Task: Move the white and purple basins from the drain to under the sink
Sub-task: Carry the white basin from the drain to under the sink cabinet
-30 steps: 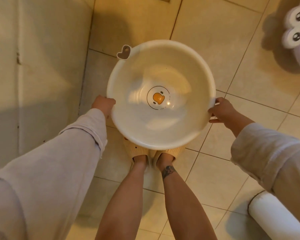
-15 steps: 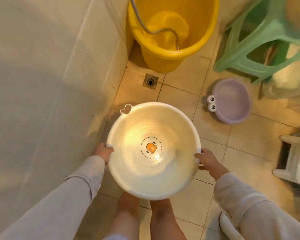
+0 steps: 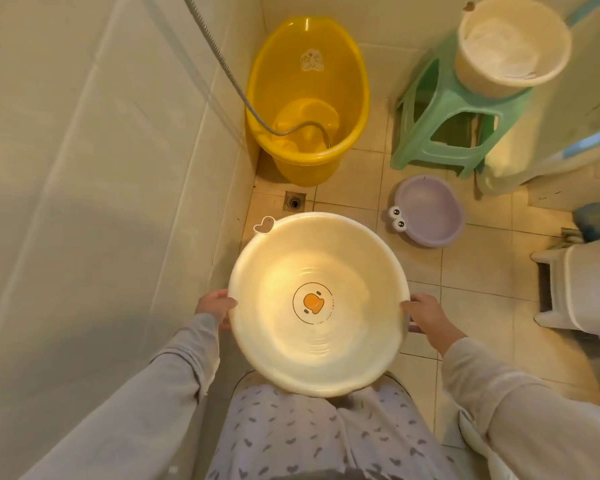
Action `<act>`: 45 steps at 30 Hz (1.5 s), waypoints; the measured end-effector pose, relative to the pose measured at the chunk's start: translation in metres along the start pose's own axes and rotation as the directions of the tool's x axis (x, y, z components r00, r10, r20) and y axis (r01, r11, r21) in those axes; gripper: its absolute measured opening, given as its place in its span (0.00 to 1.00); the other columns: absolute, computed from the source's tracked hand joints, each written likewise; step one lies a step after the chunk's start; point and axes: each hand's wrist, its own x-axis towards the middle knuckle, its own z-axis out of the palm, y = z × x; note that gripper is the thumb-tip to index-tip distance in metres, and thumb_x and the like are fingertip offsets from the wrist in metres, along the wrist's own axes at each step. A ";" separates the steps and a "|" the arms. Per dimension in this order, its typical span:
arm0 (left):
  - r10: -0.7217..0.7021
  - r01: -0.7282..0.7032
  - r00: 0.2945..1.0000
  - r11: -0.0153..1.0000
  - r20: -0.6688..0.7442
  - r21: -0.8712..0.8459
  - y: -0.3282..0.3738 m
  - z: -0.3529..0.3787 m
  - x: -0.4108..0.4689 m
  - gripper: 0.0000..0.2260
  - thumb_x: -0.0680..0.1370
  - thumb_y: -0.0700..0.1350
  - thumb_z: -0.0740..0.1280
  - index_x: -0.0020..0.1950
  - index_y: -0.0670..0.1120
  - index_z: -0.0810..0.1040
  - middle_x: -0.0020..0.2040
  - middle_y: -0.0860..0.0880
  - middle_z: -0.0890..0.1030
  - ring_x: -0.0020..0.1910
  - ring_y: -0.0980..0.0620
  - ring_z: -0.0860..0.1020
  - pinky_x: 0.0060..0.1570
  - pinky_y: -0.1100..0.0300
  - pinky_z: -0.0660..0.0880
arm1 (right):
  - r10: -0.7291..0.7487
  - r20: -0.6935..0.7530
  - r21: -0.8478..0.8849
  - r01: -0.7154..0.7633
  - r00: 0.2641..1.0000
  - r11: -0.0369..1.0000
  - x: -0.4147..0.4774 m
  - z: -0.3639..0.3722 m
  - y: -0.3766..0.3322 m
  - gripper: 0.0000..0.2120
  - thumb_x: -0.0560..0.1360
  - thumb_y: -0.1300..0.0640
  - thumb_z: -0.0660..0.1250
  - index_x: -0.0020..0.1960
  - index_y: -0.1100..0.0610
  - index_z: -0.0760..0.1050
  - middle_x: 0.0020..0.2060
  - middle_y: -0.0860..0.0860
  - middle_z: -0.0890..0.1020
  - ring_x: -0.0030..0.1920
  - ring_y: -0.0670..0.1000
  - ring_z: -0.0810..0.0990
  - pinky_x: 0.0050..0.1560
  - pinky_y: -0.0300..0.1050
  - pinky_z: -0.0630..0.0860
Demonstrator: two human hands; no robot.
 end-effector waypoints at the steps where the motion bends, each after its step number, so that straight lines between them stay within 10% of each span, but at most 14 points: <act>1: -0.004 0.004 1.000 1.000 0.007 0.012 0.005 0.004 -0.003 0.20 0.75 0.35 0.62 0.68 0.40 0.71 0.65 0.36 0.76 0.64 0.36 0.74 0.58 0.44 0.74 | -0.001 -0.008 0.010 0.002 1.000 1.000 0.000 -0.005 0.001 0.15 0.75 0.64 0.59 0.60 0.64 0.75 0.56 0.60 0.79 0.59 0.62 0.77 0.55 0.57 0.79; 6: 0.026 -0.031 0.998 0.995 0.054 0.091 0.031 0.031 -0.008 0.20 0.76 0.34 0.60 0.68 0.40 0.70 0.65 0.37 0.75 0.62 0.38 0.76 0.57 0.46 0.74 | 0.002 -0.054 0.088 0.003 0.999 0.996 -0.004 -0.035 0.009 0.15 0.75 0.65 0.59 0.59 0.65 0.76 0.56 0.62 0.80 0.57 0.62 0.78 0.53 0.55 0.80; 12: 0.099 -0.143 0.984 0.934 0.147 0.328 0.063 0.073 -0.011 0.18 0.77 0.33 0.58 0.67 0.38 0.70 0.40 0.39 0.78 0.25 0.52 0.70 0.27 0.63 0.72 | 0.060 -0.140 0.290 -0.017 0.988 0.957 -0.032 -0.064 0.052 0.11 0.72 0.68 0.59 0.48 0.62 0.78 0.49 0.61 0.81 0.48 0.59 0.79 0.49 0.51 0.80; 19: 0.151 -0.345 0.928 0.692 0.340 0.633 0.103 0.131 -0.025 0.17 0.76 0.31 0.59 0.64 0.38 0.73 0.33 0.44 0.71 0.31 0.48 0.69 0.32 0.56 0.70 | 0.275 -0.245 0.636 -0.060 0.930 0.769 -0.094 -0.041 0.137 0.10 0.74 0.67 0.62 0.37 0.55 0.74 0.41 0.57 0.79 0.43 0.57 0.79 0.39 0.45 0.78; 24: 0.215 -0.561 0.827 0.391 0.520 0.730 0.106 0.177 -0.047 0.15 0.75 0.33 0.62 0.61 0.39 0.75 0.50 0.40 0.78 0.48 0.44 0.75 0.54 0.50 0.75 | 0.398 -0.248 0.805 -0.041 0.883 0.592 -0.148 0.014 0.202 0.06 0.73 0.66 0.64 0.40 0.59 0.76 0.34 0.55 0.79 0.33 0.52 0.77 0.32 0.40 0.75; 33: 0.017 -0.743 0.668 -0.034 0.744 0.668 0.016 0.249 -0.120 0.12 0.70 0.27 0.62 0.35 0.44 0.74 0.34 0.45 0.76 0.44 0.44 0.75 0.34 0.57 0.72 | 0.653 -0.157 0.985 0.071 0.741 0.156 -0.249 0.146 0.303 0.07 0.76 0.66 0.62 0.40 0.60 0.75 0.35 0.56 0.78 0.36 0.53 0.77 0.40 0.46 0.78; 39: -0.097 -0.812 0.562 -0.255 0.821 0.525 -0.097 0.275 -0.181 0.08 0.72 0.30 0.64 0.42 0.42 0.77 0.35 0.45 0.78 0.43 0.44 0.77 0.36 0.57 0.75 | 0.754 0.008 0.963 0.199 0.657 -0.184 -0.312 0.227 0.363 0.13 0.76 0.68 0.60 0.36 0.56 0.71 0.16 0.45 0.76 0.17 0.41 0.74 0.18 0.32 0.71; 45: -0.242 -0.808 0.535 -0.427 0.809 0.406 -0.221 0.282 -0.215 0.16 0.74 0.34 0.63 0.61 0.38 0.75 0.46 0.42 0.77 0.46 0.44 0.75 0.45 0.53 0.74 | 0.794 0.128 0.888 0.288 0.595 -0.358 -0.365 0.290 0.423 0.12 0.77 0.67 0.61 0.60 0.64 0.73 0.48 0.59 0.78 0.49 0.56 0.76 0.54 0.54 0.74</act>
